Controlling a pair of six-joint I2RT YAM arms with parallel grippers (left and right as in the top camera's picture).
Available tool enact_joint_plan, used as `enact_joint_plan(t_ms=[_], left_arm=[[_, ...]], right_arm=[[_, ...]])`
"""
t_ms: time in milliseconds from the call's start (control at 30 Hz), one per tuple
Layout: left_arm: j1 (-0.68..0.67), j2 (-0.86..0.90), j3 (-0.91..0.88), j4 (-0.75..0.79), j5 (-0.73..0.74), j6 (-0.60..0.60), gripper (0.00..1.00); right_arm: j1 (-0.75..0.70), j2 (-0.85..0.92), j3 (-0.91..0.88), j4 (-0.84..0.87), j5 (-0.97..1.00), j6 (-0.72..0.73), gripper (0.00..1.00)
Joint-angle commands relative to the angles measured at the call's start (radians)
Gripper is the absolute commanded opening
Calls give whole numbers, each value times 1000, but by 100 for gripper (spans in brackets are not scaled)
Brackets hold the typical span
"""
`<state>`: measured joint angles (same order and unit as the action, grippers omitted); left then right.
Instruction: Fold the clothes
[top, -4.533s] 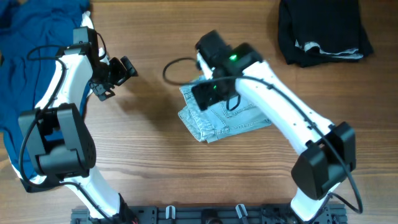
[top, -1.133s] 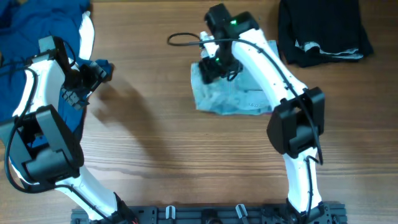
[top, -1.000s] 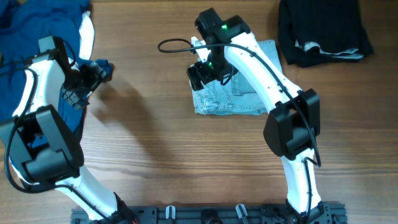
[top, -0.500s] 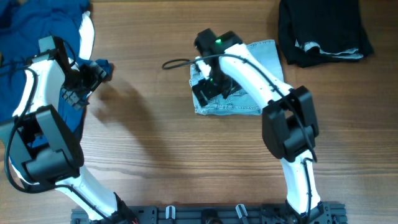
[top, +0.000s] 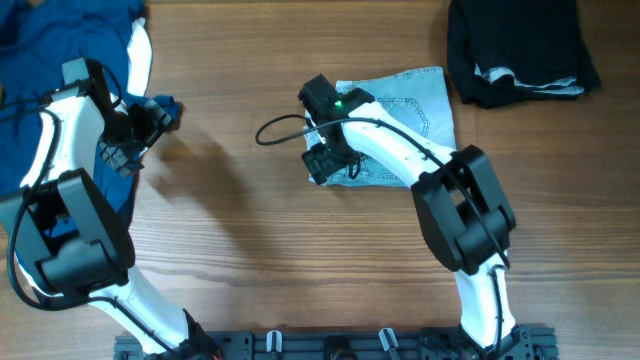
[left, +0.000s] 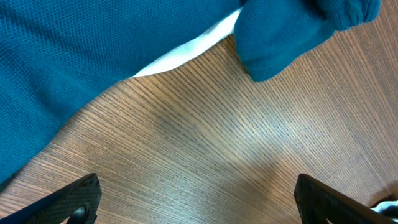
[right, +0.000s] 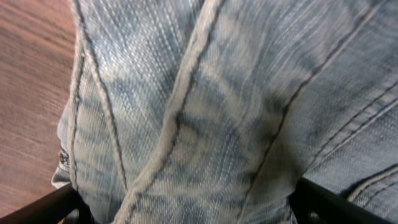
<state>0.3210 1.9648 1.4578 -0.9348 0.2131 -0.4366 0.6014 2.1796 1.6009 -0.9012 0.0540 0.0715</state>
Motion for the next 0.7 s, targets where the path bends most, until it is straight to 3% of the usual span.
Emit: enact_joint_plan(t_ms=[0,67,133,200,233,433,667], left_arm=[[2,-18,14,0,-6,-13,100],[2,-18,14,0,-6,-13,100],[2,-18,14,0,-6,-13,100],[2,-18,14,0,-6,-13,100],[2,-18,14,0,-6,-13,100],[2,-18,14,0,-6,-13,100],[2,-18,14,0,-6,-13,100]], right_arm=[[-6,109,-110,106,35,-13,100],[-6,160,-128,135,39,-18,96],[-6,209,-128,138,61,0,62],[-6,267,-128,136,106,69,10],[-8,290,-128,134,119,106,4],[-81,299,-51,40,40,183,4],[-188,154,203,-190,-117,80,4]])
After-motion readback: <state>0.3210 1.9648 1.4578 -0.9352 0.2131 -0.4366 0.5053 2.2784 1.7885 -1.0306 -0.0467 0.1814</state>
